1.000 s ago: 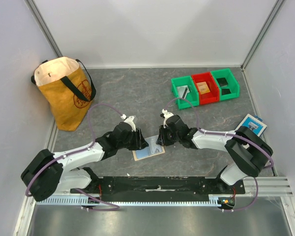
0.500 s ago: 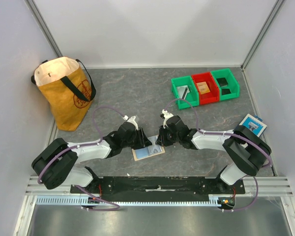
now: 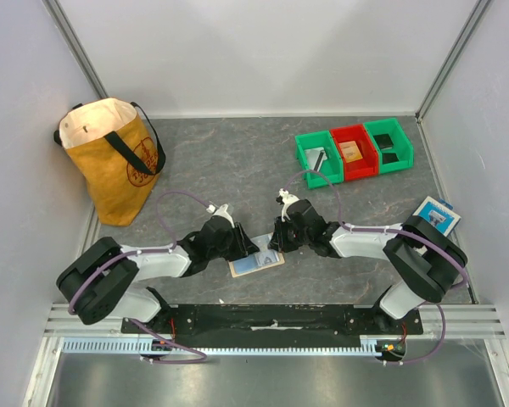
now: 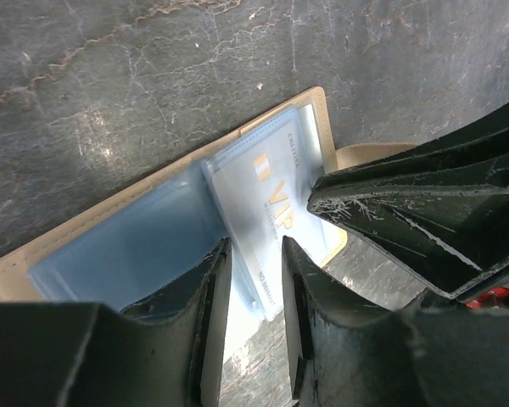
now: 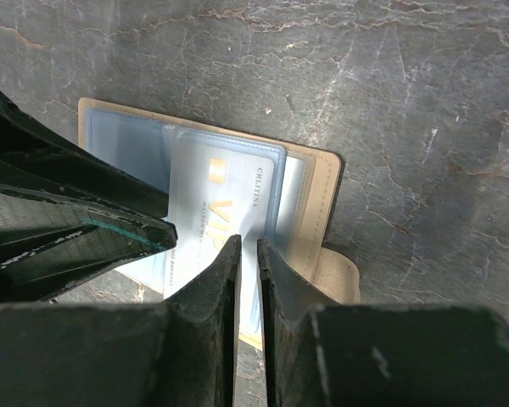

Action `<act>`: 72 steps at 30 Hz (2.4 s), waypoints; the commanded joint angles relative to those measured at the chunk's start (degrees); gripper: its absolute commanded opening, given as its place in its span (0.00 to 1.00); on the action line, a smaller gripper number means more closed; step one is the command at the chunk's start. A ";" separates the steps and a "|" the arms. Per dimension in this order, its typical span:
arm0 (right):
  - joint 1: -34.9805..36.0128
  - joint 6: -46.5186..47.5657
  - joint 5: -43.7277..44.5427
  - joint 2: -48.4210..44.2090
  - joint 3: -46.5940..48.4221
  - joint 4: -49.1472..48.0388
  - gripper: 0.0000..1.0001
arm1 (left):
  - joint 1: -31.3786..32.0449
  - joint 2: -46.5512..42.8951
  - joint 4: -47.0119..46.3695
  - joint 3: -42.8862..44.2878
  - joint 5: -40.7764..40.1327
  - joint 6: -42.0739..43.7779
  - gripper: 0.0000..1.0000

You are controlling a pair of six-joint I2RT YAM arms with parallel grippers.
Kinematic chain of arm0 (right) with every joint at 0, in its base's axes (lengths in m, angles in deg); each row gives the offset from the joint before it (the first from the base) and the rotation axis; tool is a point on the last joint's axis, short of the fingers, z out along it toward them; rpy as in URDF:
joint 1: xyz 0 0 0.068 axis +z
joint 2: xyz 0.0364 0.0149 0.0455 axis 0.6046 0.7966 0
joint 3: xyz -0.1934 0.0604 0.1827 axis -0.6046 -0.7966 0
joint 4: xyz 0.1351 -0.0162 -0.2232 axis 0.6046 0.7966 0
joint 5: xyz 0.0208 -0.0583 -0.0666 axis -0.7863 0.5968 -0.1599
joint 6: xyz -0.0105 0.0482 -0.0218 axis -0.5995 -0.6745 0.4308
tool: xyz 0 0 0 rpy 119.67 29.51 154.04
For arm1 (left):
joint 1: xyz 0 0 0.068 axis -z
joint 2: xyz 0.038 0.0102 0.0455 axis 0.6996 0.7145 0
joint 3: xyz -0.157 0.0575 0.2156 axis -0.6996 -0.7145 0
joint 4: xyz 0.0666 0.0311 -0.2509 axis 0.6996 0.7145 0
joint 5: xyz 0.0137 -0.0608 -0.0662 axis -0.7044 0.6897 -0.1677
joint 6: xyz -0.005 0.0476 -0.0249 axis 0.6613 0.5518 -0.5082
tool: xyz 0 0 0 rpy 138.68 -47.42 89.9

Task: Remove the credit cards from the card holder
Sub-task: Remove the credit card from the card holder.

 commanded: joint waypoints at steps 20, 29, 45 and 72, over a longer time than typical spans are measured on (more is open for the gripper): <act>-1.29 -0.90 -2.43 -2.61 -1.29 1.52 0.33 | -0.06 -5.89 3.07 -1.34 -2.21 0.70 0.20; -1.29 -0.38 -3.31 -1.03 -0.23 2.57 0.36 | -0.06 -11.26 16.35 0.94 -5.99 7.38 0.23; -1.29 0.42 -9.90 -1.99 2.76 2.22 0.30 | -0.06 -8.63 20.93 0.68 -5.99 9.32 0.16; 3.11 -4.16 -28.02 8.03 11.28 -7.54 0.40 | -1.55 -33.05 30.06 -3.71 -16.53 3.79 0.20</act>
